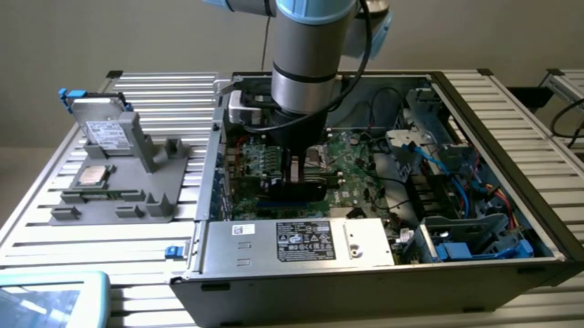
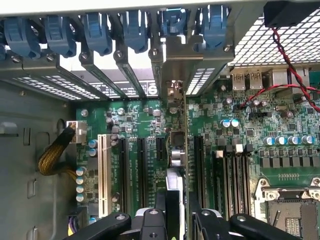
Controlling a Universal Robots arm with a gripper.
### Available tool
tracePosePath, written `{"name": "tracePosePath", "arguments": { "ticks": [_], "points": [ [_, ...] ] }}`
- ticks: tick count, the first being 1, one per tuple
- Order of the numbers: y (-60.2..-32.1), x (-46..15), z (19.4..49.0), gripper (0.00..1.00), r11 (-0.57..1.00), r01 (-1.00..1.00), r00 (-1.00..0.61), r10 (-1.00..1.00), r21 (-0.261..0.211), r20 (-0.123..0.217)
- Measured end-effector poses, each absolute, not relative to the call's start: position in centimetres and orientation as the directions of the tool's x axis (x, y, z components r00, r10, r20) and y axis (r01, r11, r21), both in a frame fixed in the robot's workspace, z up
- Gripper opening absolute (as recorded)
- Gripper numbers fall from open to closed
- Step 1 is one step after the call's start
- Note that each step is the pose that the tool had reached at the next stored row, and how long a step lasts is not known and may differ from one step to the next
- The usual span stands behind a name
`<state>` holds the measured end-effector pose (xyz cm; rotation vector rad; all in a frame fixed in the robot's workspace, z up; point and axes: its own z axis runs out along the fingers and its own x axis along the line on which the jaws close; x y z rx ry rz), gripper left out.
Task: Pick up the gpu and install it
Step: 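Insert the gpu into the slot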
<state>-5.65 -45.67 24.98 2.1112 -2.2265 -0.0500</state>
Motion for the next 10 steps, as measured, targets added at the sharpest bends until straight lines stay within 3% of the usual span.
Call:
{"name": "tracePosePath", "arguments": {
  "ticks": [10],
  "points": [
    [-45.83,-5.67,24.98,0.27,0.054,-0.996,-0.052,-0.998,0.077,0.03]
  ]
}}
